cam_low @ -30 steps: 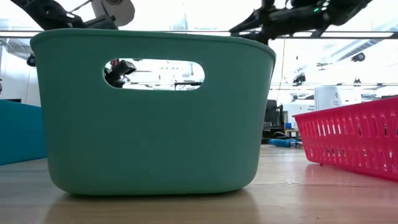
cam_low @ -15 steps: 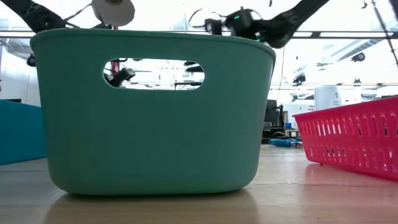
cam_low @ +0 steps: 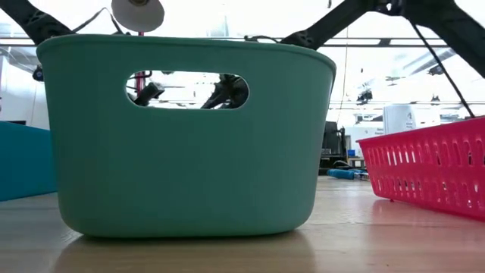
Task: Pick & Place School Supplies
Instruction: Adjust the middle crayon box
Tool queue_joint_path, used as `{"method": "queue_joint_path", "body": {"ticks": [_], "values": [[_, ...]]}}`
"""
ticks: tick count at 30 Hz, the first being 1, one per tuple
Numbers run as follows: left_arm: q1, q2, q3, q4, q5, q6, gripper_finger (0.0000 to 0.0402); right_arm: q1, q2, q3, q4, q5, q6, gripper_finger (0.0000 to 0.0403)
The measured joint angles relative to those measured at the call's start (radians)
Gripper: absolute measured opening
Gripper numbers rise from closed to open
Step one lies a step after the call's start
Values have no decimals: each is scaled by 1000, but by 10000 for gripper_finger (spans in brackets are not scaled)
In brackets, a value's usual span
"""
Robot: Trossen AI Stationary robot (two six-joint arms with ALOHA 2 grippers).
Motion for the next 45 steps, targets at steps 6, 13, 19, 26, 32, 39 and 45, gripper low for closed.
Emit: {"method": "queue_joint_path", "body": {"ticks": [6,13,19,26,32,39,45], "values": [[0,1,0,-1,-8,15,168,5,27,52,19,-32,-198,68],[1,1,0,3,-5,7,168,13,-88,-18,58,115,-335,68],[2,27,0,104,-9,75,168,8,-262,-235,238,124,-357,68],[1,136,0,377,-3,331,168,8,-450,-621,638,143,-309,68],[5,249,3,371,3,502,167,12,-518,-791,681,306,-273,68],[2,373,91,328,16,799,167,11,-530,-822,687,334,-212,68],[-4,435,192,188,17,1091,168,11,-524,-807,686,333,-212,68]]}}
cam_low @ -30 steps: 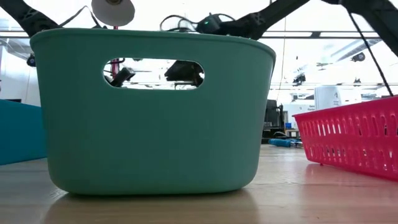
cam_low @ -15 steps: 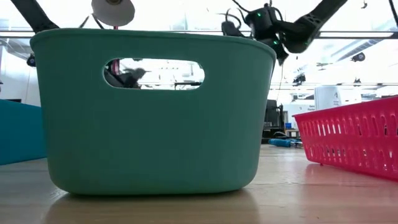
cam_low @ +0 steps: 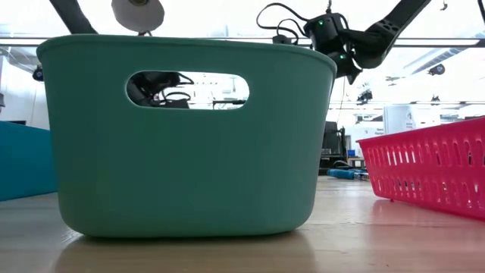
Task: Pick & Place School Supplies
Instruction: Adjust the middle crayon box
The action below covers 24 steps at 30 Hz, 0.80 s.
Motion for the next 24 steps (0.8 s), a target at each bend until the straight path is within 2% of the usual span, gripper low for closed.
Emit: {"method": "queue_joint_path", "body": {"ticks": [3,9,13,15,20,22,24], "values": [[0,15,33,-47,-23,45,167,0,0,0,-1,-1,0,68],[1,17,54,-52,-163,47,167,0,0,0,-5,-2,-1,68],[-1,18,54,-52,-168,49,168,0,0,0,-5,-3,-3,68],[-4,18,54,-50,-122,44,167,0,0,0,-5,-3,-3,68],[-10,25,54,80,185,80,168,0,0,0,-6,-3,-3,68],[-23,43,54,152,187,111,167,0,0,0,-6,-3,-3,68],[-38,68,54,220,134,141,168,0,0,-1,-6,-3,-3,68]]}}
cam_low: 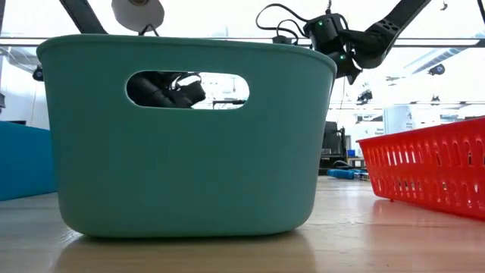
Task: Pick & Place School Supplies
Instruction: Adjust the middle crayon box
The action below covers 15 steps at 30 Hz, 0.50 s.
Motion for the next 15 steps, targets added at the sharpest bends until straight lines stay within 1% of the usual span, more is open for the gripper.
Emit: {"method": "queue_joint_path", "body": {"ticks": [1,5,7,12,15], "values": [[-5,11,1,17,-28,12,168,0,0,0,0,0,0,68],[-12,55,39,-16,-125,16,168,1,0,0,0,-1,3,68],[-12,83,63,-15,-137,16,168,1,0,0,-1,-1,2,68],[-12,168,120,-23,-132,16,168,1,0,0,-1,0,0,68],[-12,204,148,-80,-129,16,168,1,0,0,-1,-1,0,68]]}}
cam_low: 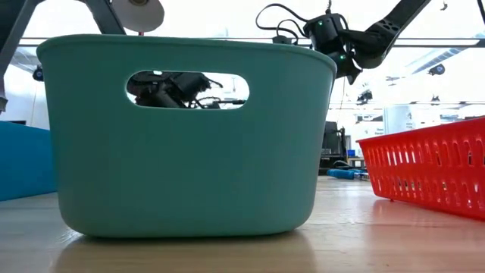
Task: Pick & Place School Supplies
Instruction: Adjust the middle crayon box, then put the crayon box into the blue bin
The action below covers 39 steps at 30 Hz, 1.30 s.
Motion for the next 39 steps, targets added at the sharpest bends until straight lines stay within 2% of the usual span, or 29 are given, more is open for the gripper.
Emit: {"method": "queue_joint_path", "body": {"ticks": [4,8,15,20,27,32,39], "values": [[0,29,18,-37,1,38,167,0,0,0,0,0,0,68],[-1,53,20,-21,-54,59,168,0,0,0,0,0,0,68],[4,75,18,74,-193,61,168,0,0,0,0,0,0,68],[15,73,25,79,-340,24,168,0,0,0,0,0,0,68],[55,81,60,63,-356,24,168,0,0,0,0,1,0,68],[89,82,96,68,-405,24,168,0,0,0,0,1,0,68],[101,41,131,27,-393,23,168,0,0,0,0,1,0,68]]}}
